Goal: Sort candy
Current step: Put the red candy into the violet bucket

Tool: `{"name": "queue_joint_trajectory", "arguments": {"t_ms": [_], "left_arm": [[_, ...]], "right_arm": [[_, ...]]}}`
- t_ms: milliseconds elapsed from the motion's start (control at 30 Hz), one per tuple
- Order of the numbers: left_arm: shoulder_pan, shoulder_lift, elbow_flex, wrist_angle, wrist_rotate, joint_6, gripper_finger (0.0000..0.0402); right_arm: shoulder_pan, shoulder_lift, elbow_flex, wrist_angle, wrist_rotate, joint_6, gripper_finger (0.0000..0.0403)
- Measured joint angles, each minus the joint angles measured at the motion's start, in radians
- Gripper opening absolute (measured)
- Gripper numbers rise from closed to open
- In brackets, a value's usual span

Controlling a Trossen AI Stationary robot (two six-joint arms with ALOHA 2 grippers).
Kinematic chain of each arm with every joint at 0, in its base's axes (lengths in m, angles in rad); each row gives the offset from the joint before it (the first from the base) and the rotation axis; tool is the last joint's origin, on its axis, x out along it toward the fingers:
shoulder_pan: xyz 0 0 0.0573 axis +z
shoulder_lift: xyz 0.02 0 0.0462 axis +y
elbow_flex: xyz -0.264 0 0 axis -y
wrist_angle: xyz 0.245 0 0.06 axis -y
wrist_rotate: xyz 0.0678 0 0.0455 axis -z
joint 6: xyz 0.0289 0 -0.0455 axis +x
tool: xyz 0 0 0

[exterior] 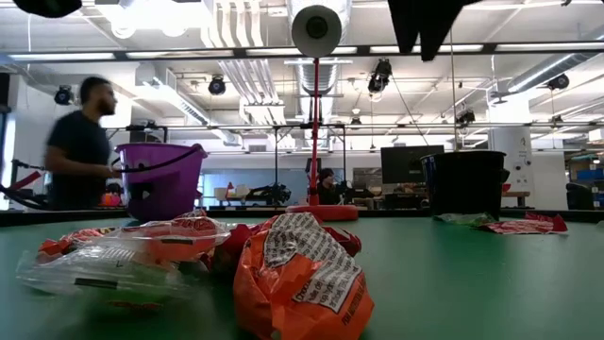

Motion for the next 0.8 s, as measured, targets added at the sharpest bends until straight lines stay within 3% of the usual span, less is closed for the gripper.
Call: {"name": "queue_joint_trajectory", "arguments": {"t_ms": [200, 367, 800], "left_arm": [[0.000, -0.026, 0.000, 0.055, -0.030, 0.057, 0.0130], [0.000, -0.023, 0.000, 0.062, -0.030, 0.084, 0.0130], [0.000, -0.015, 0.000, 0.059, -0.030, 0.102, 0.0130]], "right_arm": [[-0.011, -0.003, -0.117, -0.001, -0.011, 0.017, 0.0178], [-0.010, -0.003, -0.178, 0.096, -0.037, -0.012, 0.0178], [0.000, -0.001, -0.239, 0.792, -0.086, -0.178, 0.0178]]}}
